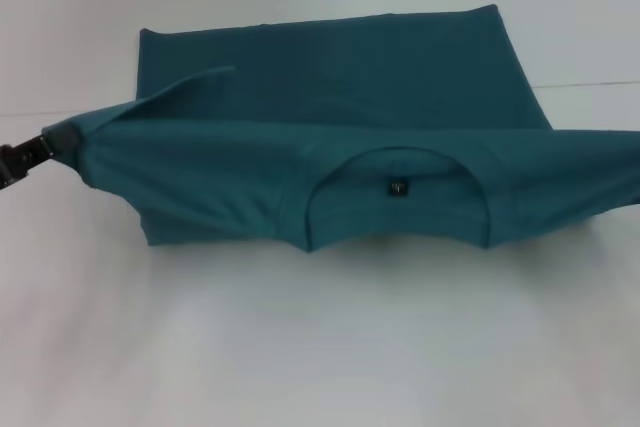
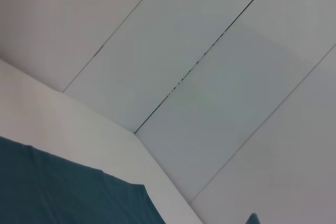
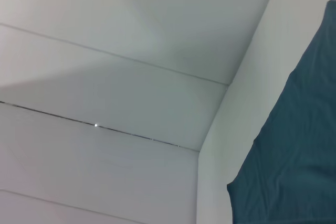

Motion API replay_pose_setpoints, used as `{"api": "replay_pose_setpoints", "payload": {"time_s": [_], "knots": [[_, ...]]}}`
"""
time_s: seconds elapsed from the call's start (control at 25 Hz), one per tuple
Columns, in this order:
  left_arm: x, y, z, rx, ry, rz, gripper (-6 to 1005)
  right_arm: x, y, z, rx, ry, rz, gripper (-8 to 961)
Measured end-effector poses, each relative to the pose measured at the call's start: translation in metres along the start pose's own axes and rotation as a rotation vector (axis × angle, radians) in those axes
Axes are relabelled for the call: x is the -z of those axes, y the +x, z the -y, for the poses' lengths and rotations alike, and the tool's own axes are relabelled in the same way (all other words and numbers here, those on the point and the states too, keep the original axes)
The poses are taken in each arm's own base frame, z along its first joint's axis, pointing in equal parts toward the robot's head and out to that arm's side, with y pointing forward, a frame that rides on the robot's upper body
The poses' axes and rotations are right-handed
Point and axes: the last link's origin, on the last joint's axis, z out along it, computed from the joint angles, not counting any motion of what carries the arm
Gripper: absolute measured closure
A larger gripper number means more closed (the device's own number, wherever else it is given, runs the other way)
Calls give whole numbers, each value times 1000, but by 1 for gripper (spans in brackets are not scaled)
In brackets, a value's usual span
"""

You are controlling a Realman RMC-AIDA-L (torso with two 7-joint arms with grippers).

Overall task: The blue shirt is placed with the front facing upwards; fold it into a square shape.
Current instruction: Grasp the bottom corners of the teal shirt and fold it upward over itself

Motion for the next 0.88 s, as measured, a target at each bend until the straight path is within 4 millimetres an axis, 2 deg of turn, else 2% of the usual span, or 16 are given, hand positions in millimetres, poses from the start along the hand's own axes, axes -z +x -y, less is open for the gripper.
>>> {"api": "replay_pose_setpoints", "payload": {"time_s": [0.24, 0.56, 0.88], "knots": [[-5, 2, -1, -19, -4, -2, 986, -6, -3, -1, -12, -6, 6, 909], [-19, 7, 3, -43, 16, -9, 985, -18, -17, -7, -23, -17, 50, 908], [-41, 15, 12, -68, 81, -29, 984, -30, -32, -7, -19, 13, 92, 908]]}}
